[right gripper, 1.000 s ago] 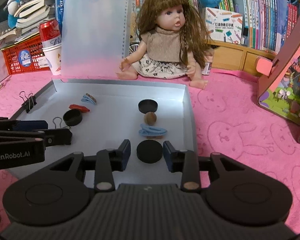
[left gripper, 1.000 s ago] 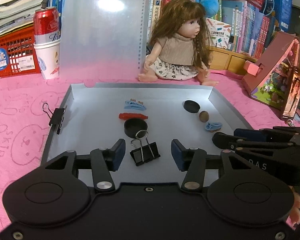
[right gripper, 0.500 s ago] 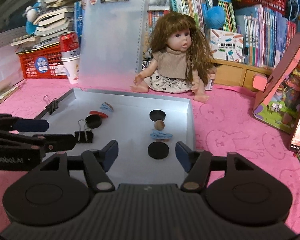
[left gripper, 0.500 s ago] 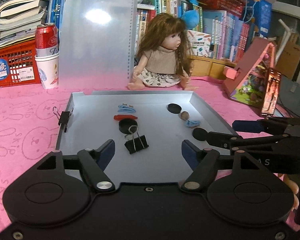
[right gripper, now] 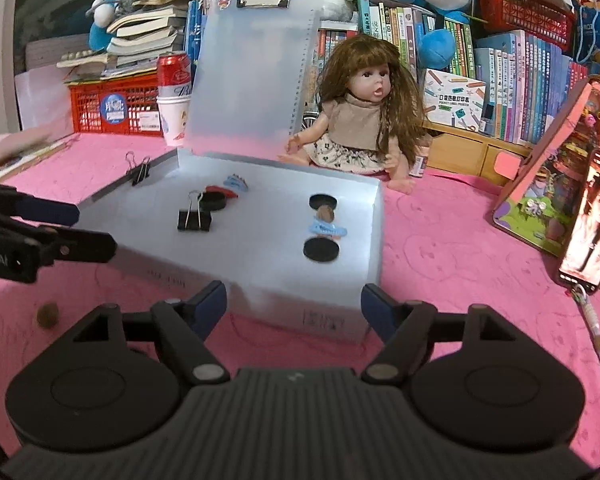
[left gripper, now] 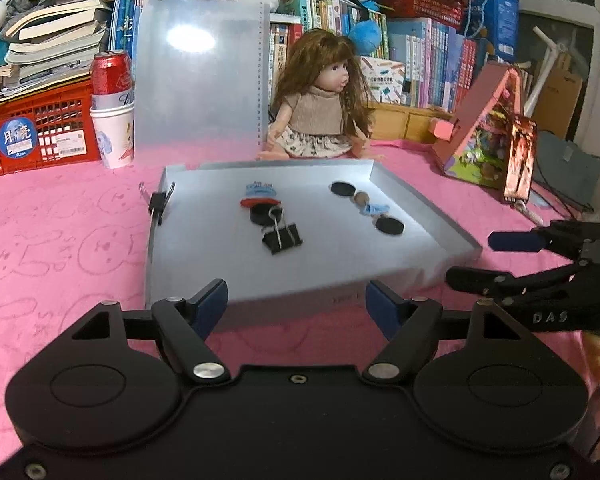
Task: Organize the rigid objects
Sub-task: 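Open the left tool to drop the clip while the right tool releases the lid, then reach the left tool to the brown acorn while the right tool reaches the orange-red stick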
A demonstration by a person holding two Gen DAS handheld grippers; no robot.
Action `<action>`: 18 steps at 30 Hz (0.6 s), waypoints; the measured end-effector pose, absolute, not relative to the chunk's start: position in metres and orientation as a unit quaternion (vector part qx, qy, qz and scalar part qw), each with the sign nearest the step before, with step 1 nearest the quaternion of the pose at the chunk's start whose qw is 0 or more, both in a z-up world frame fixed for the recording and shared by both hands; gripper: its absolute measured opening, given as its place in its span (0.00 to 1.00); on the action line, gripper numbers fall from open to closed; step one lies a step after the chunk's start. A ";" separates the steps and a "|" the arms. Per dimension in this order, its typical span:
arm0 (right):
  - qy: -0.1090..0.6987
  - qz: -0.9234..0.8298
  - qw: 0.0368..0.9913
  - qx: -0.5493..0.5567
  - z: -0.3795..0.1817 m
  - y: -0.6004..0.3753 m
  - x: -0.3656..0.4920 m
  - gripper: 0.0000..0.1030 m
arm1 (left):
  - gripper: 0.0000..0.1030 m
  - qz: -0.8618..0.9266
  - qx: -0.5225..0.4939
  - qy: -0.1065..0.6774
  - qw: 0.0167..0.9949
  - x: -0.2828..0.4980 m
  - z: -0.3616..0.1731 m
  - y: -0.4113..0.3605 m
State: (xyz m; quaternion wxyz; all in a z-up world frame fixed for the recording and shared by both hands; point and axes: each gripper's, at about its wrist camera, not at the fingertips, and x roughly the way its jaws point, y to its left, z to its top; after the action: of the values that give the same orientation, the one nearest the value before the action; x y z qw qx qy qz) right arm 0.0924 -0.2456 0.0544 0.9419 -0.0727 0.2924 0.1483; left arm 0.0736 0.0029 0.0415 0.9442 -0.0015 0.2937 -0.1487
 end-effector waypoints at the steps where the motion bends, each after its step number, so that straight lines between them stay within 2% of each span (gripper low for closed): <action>1: 0.294 0.146 0.942 -0.074 0.053 -0.248 0.089 0.82 | 0.73 -0.147 0.000 0.295 0.944 0.071 0.039 0.004; 9: 0.310 0.128 0.938 -0.086 0.040 -0.260 0.069 0.82 | 0.73 -0.144 0.005 0.313 0.939 0.045 0.024 0.014; 11: 0.313 0.127 0.937 -0.088 0.037 -0.261 0.066 0.82 | 0.69 -0.146 0.011 0.314 0.938 0.039 0.022 0.015; 18: 0.314 0.139 0.936 -0.080 0.035 -0.258 0.055 0.82 | 0.66 -0.150 0.012 0.318 0.936 0.024 0.018 0.017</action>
State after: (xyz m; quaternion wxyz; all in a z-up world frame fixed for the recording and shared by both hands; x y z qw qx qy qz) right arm 0.0553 -0.2579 0.0348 0.9358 -0.0799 0.3140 0.1390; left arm 0.0236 0.0168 0.0180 0.9360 0.0116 0.3181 -0.1499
